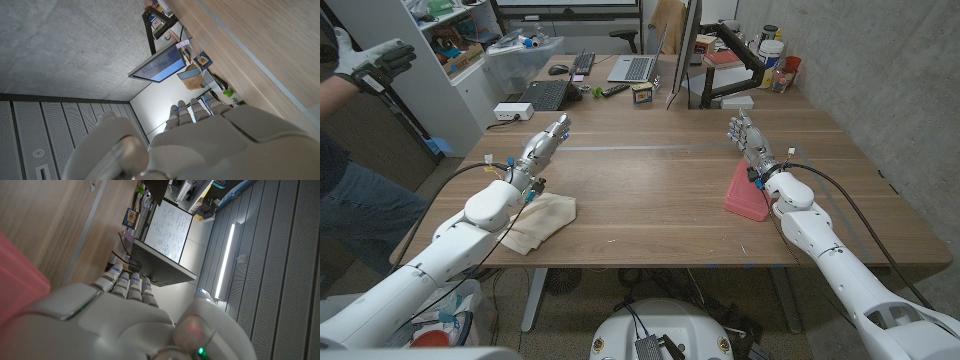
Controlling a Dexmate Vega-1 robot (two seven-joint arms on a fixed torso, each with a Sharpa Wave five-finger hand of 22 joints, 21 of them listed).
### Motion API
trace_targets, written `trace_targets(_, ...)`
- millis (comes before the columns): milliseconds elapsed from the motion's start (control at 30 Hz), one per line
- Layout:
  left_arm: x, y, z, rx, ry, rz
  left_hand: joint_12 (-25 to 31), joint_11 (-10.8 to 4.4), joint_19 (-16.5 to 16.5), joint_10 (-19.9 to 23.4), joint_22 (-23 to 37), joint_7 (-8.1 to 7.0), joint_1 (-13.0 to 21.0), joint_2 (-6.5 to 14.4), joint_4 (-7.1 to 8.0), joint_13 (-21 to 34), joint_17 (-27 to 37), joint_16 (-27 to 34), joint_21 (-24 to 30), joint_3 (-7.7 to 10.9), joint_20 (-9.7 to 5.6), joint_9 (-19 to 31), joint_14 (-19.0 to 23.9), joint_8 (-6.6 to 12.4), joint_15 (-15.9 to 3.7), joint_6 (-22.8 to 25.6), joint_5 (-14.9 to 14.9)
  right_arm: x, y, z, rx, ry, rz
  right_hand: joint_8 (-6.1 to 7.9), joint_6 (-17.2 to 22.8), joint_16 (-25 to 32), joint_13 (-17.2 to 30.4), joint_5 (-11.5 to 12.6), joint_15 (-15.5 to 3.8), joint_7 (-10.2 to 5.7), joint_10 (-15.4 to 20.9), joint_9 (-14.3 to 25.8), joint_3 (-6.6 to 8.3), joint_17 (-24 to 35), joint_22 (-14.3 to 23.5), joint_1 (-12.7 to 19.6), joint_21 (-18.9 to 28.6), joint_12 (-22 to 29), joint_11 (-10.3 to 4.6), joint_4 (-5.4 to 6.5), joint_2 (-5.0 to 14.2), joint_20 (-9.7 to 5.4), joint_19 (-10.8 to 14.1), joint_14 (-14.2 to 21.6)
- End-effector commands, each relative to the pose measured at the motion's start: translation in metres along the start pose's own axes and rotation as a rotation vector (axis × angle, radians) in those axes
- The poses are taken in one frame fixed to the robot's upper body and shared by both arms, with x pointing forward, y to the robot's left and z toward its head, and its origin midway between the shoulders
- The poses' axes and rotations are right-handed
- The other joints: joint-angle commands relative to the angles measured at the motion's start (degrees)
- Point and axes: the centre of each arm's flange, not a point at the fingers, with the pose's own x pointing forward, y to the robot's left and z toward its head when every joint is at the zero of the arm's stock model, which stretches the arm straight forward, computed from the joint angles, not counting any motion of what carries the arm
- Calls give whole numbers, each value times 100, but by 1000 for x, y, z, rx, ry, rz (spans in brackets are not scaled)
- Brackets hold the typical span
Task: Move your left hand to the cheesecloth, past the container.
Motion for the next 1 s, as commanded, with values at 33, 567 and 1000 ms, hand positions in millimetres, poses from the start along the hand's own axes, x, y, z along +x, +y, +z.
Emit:
trace_targets(33, -7, 3, 3, 37, 2, -15, 31, 7, -23, 29, 17, 26, 84, 7, -22, 21, 34, 41, 27, -22, 34, 22, 9, 30, 16, 28, 37, 3, 1, 0, -4, 0, 5, 33, 19, 23, 27, 17, 16, -1, 32, 9, -14, 32, 24, 35, -11, 50, 10, -7, 30, 34, 46, 62)
trace_targets(567, -16, 0, 5, 65, 6, -34, 30, 12, -22, 38, 19, 12, 133, 27, -38, 22, 37, 47, 30, -32, 95, 23, 38, 32, 43, 57, 39, 4, -2, 1, -6, -3, 3, 32, 26, 17, 27, 18, 15, -9, 42, 9, -24, 32, 24, 39, -19, 48, 11, -17, 36, 43, 38, 68)
trace_targets(1000, -30, 5, 13, 114, -1, -28, 35, 39, -27, 60, 21, 6, 171, 43, -50, 23, 39, 52, 30, -37, 118, 24, 63, 32, 56, 73, 40, 3, -3, 1, -10, -1, 4, 29, 25, 10, 28, 19, 19, -6, 42, 9, -35, 30, 24, 48, -23, 43, 17, -33, 31, 46, 37, 70)
